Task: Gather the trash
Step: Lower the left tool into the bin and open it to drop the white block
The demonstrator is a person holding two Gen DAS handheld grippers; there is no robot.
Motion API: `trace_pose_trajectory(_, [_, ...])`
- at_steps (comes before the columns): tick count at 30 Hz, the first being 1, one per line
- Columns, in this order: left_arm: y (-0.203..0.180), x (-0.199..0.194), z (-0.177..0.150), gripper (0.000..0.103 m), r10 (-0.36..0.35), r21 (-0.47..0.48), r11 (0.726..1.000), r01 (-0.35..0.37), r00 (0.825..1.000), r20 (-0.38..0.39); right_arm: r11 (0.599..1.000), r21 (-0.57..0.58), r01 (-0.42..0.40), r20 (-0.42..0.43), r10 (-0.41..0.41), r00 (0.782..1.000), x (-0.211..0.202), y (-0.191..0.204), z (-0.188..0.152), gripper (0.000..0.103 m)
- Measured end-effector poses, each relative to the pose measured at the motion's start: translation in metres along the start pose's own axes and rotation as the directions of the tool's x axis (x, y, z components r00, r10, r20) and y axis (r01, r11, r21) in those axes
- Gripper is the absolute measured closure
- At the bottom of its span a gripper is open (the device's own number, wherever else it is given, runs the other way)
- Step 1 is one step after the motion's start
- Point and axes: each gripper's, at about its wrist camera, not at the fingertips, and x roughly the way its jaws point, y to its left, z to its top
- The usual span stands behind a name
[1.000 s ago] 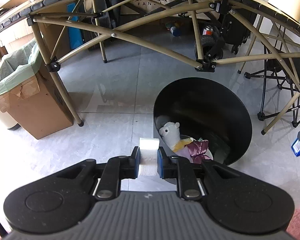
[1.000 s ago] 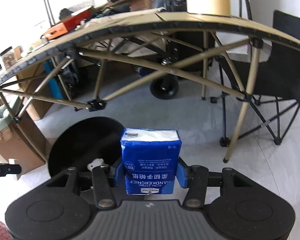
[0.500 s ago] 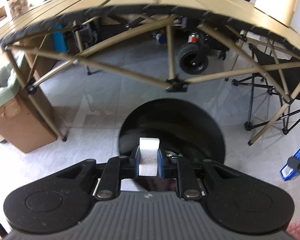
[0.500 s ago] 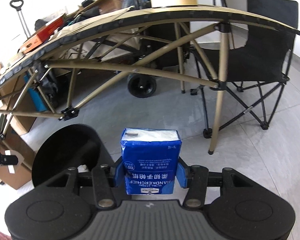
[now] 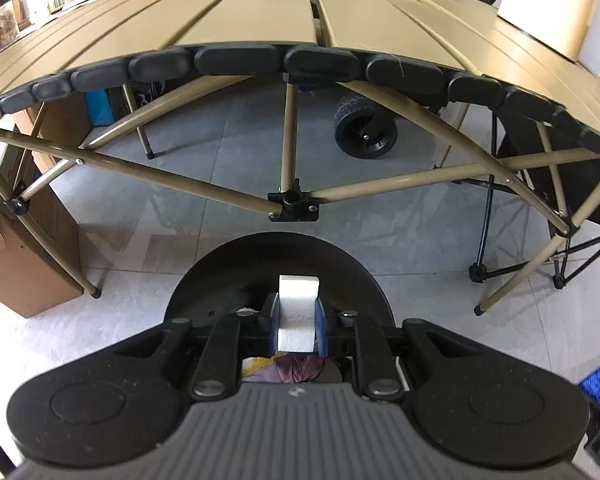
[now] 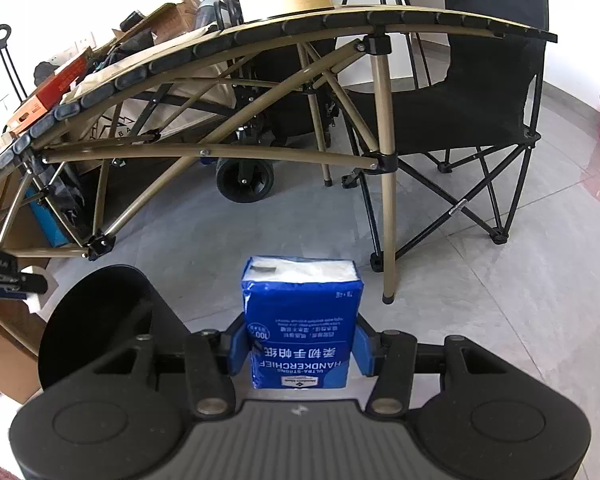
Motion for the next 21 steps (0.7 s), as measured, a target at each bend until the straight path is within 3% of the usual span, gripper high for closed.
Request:
trace_pose_trajectory(11, [-0.002, 0.031, 0.001, 0.085, 0.05, -0.067, 0.996, -0.057, 0.993, -0.102, 0.999, 0.014, 0.029, 0.007, -0.029, 1.0, -0.001, -0.01, -0.002, 0.053])
trace_pose_trajectory(19, [-0.002, 0.037, 0.0, 0.084, 0.073, -0.082, 0.993, -0.083, 0.99, -0.117, 0.999, 0.022, 0.031, 0.007, -0.031, 0.999, -0.002, -0.011, -0.002, 0.053])
trace_pose_trajectory(20, [-0.002, 0.037, -0.001, 0.08, 0.077, -0.084, 0.993, -0.088, 0.99, -0.121, 0.999, 0.023, 0.031, 0.007, -0.032, 0.999, -0.002, -0.011, -0.002, 0.053])
trace_pose_trajectory(21, [-0.001, 0.037, 0.0, 0.059, 0.078, -0.089, 0.992, -0.09, 0.989, -0.127, 0.999, 0.022, 0.031, 0.008, -0.031, 0.999, -0.002, -0.011, -0.002, 0.053])
